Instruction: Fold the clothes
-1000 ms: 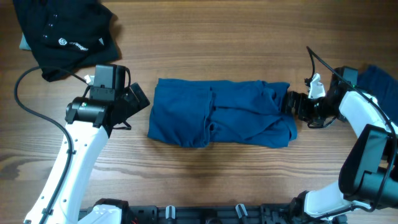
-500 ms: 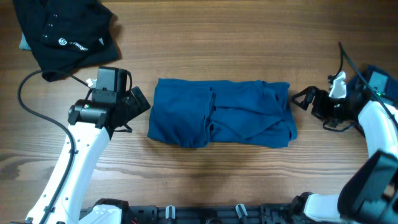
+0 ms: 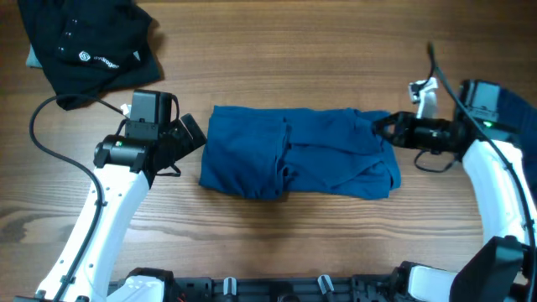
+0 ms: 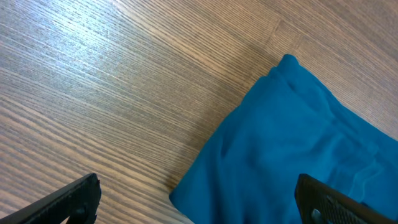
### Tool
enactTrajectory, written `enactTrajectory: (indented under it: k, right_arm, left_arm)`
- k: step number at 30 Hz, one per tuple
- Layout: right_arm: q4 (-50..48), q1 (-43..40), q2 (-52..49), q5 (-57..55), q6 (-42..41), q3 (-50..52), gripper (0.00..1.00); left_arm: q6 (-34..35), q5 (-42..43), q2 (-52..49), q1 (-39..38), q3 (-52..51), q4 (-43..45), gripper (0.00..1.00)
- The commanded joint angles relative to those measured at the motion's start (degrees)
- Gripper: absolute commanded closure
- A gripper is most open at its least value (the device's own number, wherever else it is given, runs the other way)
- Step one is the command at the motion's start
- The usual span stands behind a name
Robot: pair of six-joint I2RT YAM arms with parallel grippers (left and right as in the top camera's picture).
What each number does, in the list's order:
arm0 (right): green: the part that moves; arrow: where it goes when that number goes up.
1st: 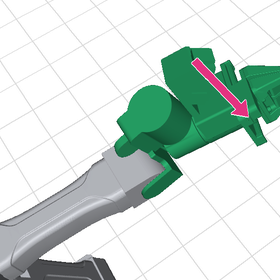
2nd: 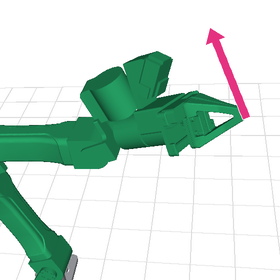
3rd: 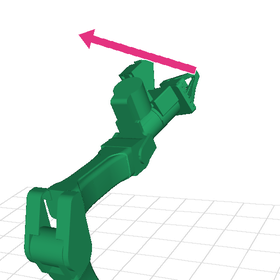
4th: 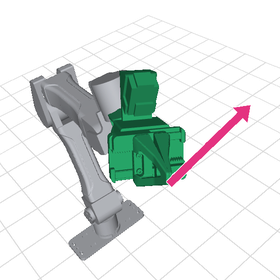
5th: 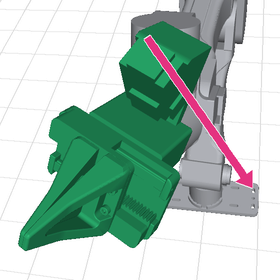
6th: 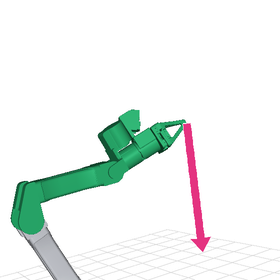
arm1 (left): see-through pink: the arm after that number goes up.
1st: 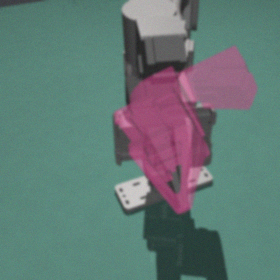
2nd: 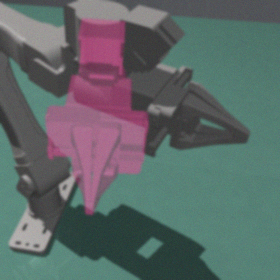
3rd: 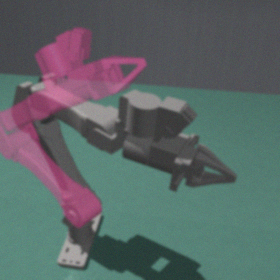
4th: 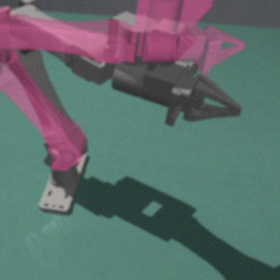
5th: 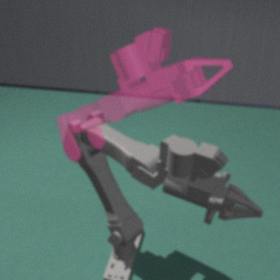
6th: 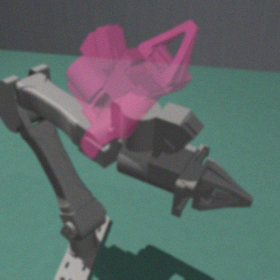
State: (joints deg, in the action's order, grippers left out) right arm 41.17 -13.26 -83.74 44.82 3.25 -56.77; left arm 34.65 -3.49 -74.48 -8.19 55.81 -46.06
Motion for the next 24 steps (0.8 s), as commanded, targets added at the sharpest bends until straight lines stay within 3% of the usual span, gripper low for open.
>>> enactTrajectory:
  k: [1,12,17,24]
  right_arm:
    - [-1.4,1.3,-3.0,-5.5,-2.3,0.4,0.96]
    - [-4.1,1.3,-15.2,-7.0,-3.8,3.4,0.96]
    - [-2.9,1.3,-16.6,-26.9,-17.6,3.4,0.96]
    - [-2.6,1.3,-15.9,-30.8,-20.4,3.3,0.96]
  left_arm:
    - [0.6,0.7,-0.4,0.3,-0.4,0.2,0.00]
    - [0.5,0.7,-0.4,0.3,-0.4,0.2,0.00]
    - [0.5,0.7,-0.4,0.3,-0.4,0.0,0.00]
    - [0.5,0.7,-0.4,0.3,-0.4,-0.2,0.00]
